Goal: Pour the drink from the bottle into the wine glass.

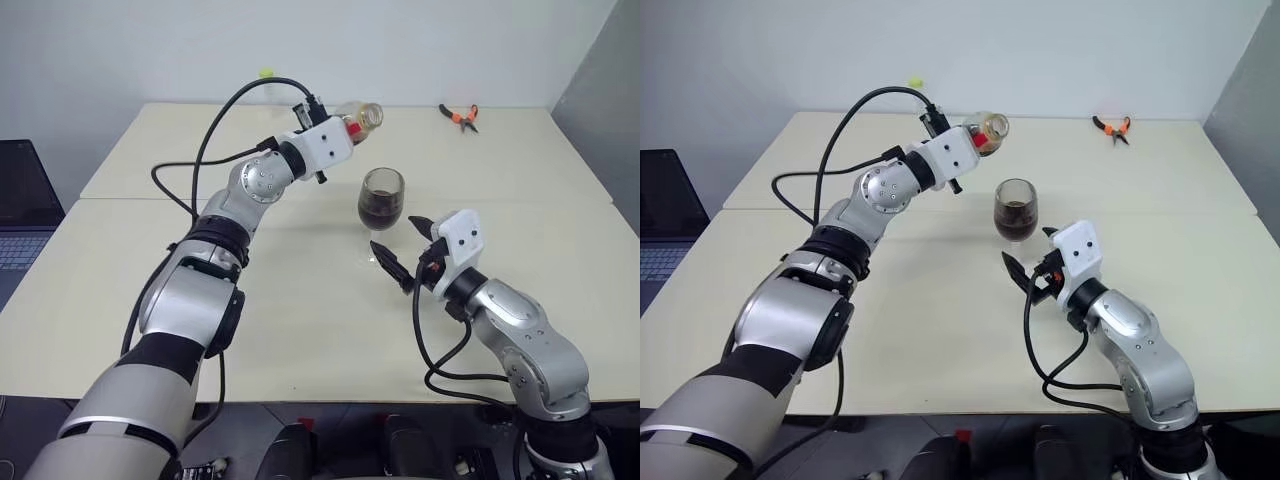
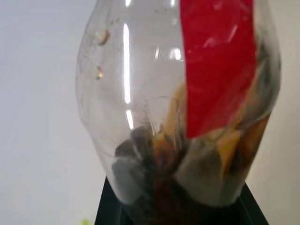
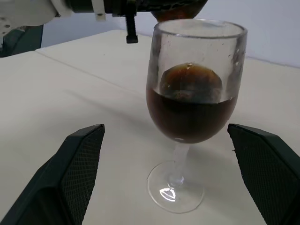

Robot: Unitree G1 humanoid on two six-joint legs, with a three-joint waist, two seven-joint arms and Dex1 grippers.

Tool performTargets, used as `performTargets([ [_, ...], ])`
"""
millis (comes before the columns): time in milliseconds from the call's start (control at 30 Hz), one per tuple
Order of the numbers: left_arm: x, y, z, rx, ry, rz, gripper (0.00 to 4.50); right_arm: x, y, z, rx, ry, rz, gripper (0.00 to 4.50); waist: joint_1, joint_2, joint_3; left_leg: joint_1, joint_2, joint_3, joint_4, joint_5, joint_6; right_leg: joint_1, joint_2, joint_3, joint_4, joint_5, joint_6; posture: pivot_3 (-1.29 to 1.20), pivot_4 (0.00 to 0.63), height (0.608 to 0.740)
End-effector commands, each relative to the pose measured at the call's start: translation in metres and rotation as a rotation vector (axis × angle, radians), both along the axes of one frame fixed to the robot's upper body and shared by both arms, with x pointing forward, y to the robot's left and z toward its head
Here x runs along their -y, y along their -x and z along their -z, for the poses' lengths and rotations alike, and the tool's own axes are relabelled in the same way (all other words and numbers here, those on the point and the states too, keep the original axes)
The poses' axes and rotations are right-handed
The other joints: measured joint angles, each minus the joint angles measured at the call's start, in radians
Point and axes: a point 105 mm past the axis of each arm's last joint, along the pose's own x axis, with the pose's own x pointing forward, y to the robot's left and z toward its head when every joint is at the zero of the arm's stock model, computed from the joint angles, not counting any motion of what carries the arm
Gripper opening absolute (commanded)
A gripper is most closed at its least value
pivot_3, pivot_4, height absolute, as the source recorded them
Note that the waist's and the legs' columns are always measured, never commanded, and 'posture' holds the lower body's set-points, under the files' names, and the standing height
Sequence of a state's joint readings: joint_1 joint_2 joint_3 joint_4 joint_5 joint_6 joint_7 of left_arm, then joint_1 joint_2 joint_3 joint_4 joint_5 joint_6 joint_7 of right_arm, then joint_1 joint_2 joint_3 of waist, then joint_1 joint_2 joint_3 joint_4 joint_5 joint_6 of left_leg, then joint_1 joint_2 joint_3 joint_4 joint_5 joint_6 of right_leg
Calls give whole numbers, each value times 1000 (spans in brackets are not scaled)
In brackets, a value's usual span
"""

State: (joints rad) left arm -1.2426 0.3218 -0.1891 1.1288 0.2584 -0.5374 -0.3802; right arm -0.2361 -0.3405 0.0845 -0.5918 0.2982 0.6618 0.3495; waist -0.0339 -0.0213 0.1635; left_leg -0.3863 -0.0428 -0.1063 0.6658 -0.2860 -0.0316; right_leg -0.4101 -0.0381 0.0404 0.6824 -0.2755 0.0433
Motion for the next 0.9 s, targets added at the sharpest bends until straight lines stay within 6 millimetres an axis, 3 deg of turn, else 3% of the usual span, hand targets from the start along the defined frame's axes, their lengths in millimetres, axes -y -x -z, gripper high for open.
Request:
performTargets([
  [33, -13, 3, -21, -42, 240, 28, 662, -8, 21, -13, 69, 11, -114, 4500, -1, 0, 0, 0, 0, 0, 0, 0, 0, 0, 0, 0, 0, 0, 0, 0, 150, 740],
  [233, -60, 6, 23, -224, 500, -67, 648, -17, 45, -22, 81, 5, -278, 4500, -17, 0, -1, 2, 1, -1, -1, 0, 0, 0, 0, 1, 1, 0, 0, 0, 150, 740],
  [500, -113, 23, 87, -381, 666, -267, 648, -26, 43, -38, 109, -19, -332, 4500, -9, 0, -1, 2, 1, -2, 0, 0, 0, 1, 0, 0, 1, 0, 0, 0, 150, 740],
  [900, -127, 34, 123, -457, 678, -316, 648, -34, 38, -43, 119, -8, -382, 4500, 4, -1, -2, 2, 1, -2, 1, 0, 0, 2, -1, 0, 0, 0, 0, 0, 150, 740],
])
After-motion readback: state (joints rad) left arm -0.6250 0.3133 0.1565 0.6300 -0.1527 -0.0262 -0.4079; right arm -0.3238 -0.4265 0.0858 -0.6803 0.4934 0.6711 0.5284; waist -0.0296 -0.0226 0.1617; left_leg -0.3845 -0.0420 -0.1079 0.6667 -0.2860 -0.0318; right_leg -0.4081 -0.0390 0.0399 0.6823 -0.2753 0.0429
